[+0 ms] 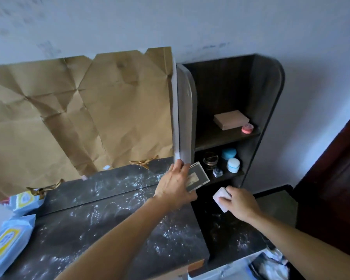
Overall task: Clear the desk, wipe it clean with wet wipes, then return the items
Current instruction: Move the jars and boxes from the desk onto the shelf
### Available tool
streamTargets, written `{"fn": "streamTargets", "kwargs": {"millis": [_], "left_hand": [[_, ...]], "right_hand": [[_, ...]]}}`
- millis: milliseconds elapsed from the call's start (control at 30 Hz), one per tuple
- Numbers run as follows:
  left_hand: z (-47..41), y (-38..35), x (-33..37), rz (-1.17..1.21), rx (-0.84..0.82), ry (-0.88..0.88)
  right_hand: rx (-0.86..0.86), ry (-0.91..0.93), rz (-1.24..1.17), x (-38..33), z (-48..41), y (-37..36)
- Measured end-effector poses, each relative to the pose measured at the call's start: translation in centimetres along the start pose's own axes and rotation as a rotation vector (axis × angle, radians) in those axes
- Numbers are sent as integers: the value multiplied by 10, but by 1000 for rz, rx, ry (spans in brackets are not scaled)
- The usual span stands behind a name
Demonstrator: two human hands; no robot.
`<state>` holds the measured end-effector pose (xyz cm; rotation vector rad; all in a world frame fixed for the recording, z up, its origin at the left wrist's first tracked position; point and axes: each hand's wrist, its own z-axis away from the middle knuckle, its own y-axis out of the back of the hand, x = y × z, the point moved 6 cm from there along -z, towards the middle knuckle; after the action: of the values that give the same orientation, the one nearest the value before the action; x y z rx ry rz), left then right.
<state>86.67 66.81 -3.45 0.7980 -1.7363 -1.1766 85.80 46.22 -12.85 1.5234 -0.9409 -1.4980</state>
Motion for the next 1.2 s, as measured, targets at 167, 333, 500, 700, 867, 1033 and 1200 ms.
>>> {"fn": "streamTargets", "kwargs": {"millis": [167, 333, 500, 700, 867, 1033, 1200], "left_hand": [[-72, 12, 54, 39, 139, 1], [-138, 6, 73, -32, 182, 205], [-170, -14, 59, -109, 139, 441], [-181, -17, 47, -47, 177, 567], [-163, -16, 53, -37, 206, 487], [-137, -25, 60, -167, 183, 359], [-130, -29, 62, -303, 89, 346]], "right_hand": [[8, 21, -20, 45, -27, 32], [-6, 69, -4, 87, -60, 61], [9, 106, 13, 116, -84, 80], [8, 221, -116, 111, -100, 104], [47, 331, -416, 70, -114, 135], [-38, 430, -403, 17, -147, 150], [-102, 369, -260, -2, -178, 139]]}}
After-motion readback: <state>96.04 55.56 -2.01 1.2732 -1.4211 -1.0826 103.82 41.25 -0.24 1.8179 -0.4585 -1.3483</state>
